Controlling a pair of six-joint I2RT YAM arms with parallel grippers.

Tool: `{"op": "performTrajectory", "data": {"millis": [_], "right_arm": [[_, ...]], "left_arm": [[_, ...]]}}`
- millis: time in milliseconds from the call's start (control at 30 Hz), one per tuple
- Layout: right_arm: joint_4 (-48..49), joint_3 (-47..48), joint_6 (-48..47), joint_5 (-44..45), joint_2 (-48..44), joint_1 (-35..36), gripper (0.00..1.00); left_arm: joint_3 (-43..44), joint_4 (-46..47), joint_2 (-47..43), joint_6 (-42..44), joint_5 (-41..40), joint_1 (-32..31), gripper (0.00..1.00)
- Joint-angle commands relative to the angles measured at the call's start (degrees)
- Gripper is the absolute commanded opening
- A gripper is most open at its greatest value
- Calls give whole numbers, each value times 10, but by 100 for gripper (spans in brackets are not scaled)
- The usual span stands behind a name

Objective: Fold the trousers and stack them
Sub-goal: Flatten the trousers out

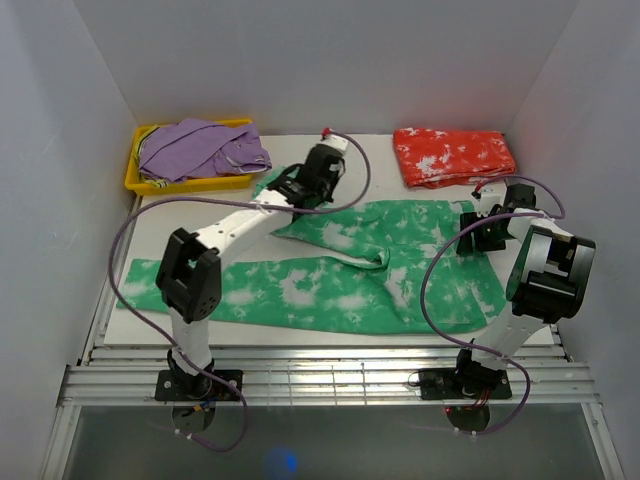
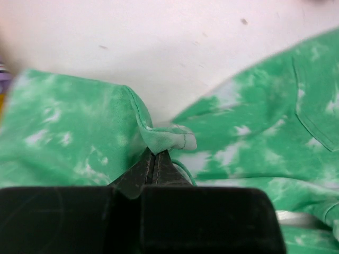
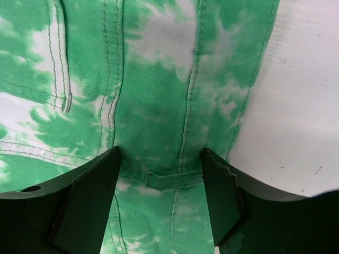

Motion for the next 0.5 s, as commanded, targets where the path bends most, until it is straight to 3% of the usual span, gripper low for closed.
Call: {"op": "performTrajectory", "data": {"millis": [0,167,200,467], "right_arm": [[6,-9,-46,61,6,-5,67],[7,-20,-81,91,0,-6,66],[8,-22,-91,100,0,-6,66],[10,-34,-122,123,-8,-19,64]], "left_arm": [[-30,-21,-161,11,26,88,0],[-76,-36,-258,50,43,210,0],[-80,-36,-279,52,46,258,0],[-99,6,-316,130,136,474,0]]}}
